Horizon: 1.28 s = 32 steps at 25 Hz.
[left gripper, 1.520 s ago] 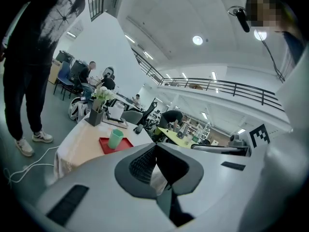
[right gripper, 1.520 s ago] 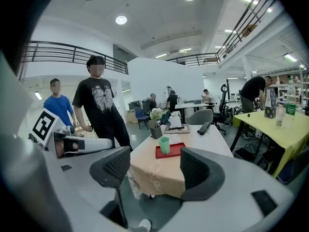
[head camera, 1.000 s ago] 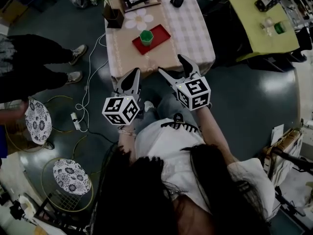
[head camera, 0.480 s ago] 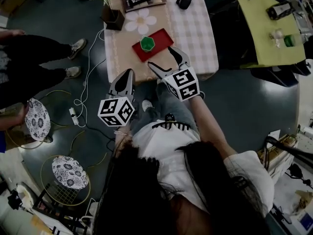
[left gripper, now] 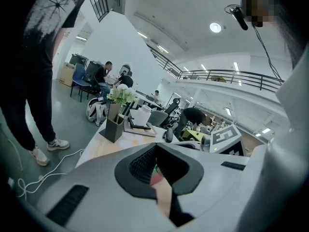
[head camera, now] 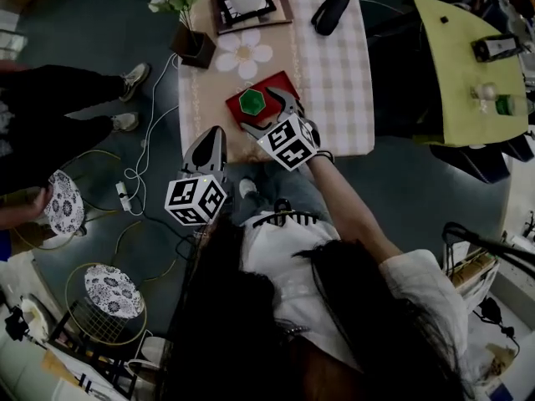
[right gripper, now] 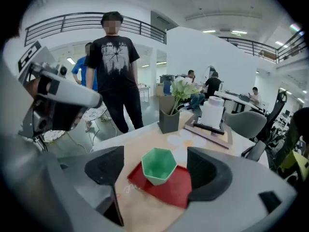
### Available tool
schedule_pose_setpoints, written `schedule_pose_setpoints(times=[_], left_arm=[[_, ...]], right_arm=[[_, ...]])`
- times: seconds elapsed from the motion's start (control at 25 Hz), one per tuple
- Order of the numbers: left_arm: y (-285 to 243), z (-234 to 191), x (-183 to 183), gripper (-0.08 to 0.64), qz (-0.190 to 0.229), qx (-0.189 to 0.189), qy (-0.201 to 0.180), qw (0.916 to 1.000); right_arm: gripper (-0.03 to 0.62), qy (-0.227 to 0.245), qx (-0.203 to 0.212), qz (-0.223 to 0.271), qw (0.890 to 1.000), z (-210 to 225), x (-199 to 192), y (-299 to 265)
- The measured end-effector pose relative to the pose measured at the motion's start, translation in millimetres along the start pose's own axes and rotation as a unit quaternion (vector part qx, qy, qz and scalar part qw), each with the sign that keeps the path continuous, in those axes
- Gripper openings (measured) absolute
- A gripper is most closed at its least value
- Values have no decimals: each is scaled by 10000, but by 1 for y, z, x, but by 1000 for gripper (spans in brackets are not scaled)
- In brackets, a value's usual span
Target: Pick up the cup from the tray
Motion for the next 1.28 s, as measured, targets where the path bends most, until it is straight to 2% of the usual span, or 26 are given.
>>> schedule_pose_setpoints(times=[0.28,0.64,0.68,0.72,0.88,1.0,1.08,1.2,1.28], left_arm=[[-19,2,5,9,-14,215,178,9996],[-29,2,7,9,-119,375,214,9990],[-29,2,7,9,-125,387,207,9990],[-30,2,8,9,-133,396,197,9989],[-32,3,7,9,-182,355,148,9991],[-36,6,10,9,-182,295,99,9994],[-40,11,12,9,-162,210,59,9996],[-46,25,14,9,-167,34,12,9999],[-48,29,17,9,-189,-31,-71,9998]], right_arm=[[391,142,304,-547,9979,20,-14,-32],[388,408,692,-1035,9914,19,-29,-54],[366,414,681,-1075,9910,19,-30,-55],[327,408,658,-1096,9910,20,-30,-55],[325,422,568,-1063,9918,25,-28,-50],[324,346,400,-811,9953,36,-19,-34],[324,199,155,-673,9974,51,-19,-14],[324,-9,-311,-781,9965,80,-41,21],[324,-336,-599,-757,9948,96,-56,40]])
Point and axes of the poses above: the fingertips, and each gripper's own axes: y backward along the fingers, z to its right, x out of its top, the point moved 2 cm from there along y, backward along the fingers, and after that the axes turned 15 degrees about x, right-handed, at the moved point
